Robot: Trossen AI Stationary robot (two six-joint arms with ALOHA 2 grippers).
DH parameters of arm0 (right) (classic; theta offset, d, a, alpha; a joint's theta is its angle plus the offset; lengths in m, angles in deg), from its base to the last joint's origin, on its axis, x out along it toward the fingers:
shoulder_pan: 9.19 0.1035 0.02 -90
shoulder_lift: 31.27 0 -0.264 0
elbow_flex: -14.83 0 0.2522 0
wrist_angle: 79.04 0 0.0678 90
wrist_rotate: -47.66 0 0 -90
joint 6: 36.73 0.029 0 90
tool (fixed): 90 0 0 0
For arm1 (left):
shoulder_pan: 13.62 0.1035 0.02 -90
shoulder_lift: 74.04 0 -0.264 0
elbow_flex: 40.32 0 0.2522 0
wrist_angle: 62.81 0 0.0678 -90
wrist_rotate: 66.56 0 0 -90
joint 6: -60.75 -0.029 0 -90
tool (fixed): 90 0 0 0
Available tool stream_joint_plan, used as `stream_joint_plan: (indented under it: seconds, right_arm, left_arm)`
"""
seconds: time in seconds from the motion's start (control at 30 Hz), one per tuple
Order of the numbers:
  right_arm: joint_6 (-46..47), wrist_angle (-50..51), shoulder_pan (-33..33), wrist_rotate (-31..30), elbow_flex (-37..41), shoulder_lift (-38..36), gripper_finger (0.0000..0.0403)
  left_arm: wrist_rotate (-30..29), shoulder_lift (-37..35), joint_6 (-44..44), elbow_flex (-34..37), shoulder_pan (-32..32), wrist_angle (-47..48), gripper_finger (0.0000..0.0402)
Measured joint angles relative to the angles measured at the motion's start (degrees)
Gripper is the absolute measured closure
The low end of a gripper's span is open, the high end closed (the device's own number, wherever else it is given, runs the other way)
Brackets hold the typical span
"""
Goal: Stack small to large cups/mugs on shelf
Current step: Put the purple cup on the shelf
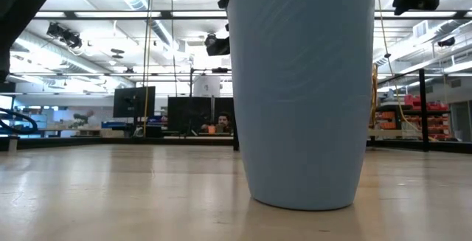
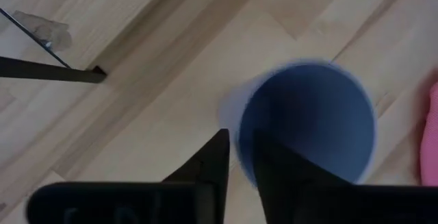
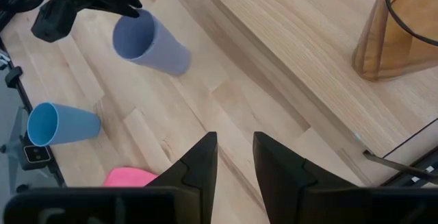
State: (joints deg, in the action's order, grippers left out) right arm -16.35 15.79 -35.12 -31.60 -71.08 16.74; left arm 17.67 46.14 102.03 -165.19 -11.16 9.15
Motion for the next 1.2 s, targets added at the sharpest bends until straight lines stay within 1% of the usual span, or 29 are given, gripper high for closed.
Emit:
stream_joint_plan:
  seconds: [0.2,0.33,0.47,0.57,0.63,0.7,0.83,1.1,1.2]
  right_arm:
    - [0.0,-0.02,0.0,0.0,0.01,-0.02,0.03]
    - [0.42,-1.72,0.27,1.07,0.01,0.86,0.03]
    - [2.0,-5.88,2.59,2.45,0.01,3.03,0.03]
    - [5.04,-8.7,5.11,2.43,0.01,5.88,0.03]
    - [6.15,-10.74,6.97,2.45,0.01,8.29,0.03]
    - [6.77,-13.01,9.13,2.34,0.01,11.13,0.03]
    - [8.58,-16.79,12.81,0.31,0.01,16.61,0.03]
    - [11.65,-24.68,17.9,-0.85,0.03,25.4,0.03]
    - [11.8,-28.2,19.32,-1.43,-0.28,27.8,0.03]
  left_arm:
    - [0.02,0.0,0.0,0.0,0.0,0.0,0.0305]
    - [0.38,-0.49,0.02,0.0,0.32,0.15,0.0305]
    - [1.5,-3.11,0.02,0.0,0.72,1.1,0.0308]
    - [1.48,-5.74,-0.07,-0.04,0.79,4.02,0.0306]
    - [0.61,-7.35,-0.15,-0.09,0.92,7.89,0.0305]
    - [-2.01,-8.84,0.15,-0.1,0.92,12.7,0.0306]
    - [-7.11,-10.1,3.62,-0.09,0.87,21.54,0.0312]
    - [-7.55,-9.81,4.2,-0.05,-0.44,26.13,0.0328]
    - [-9.23,-9.81,4.39,-0.04,-0.61,29.32,0.0336]
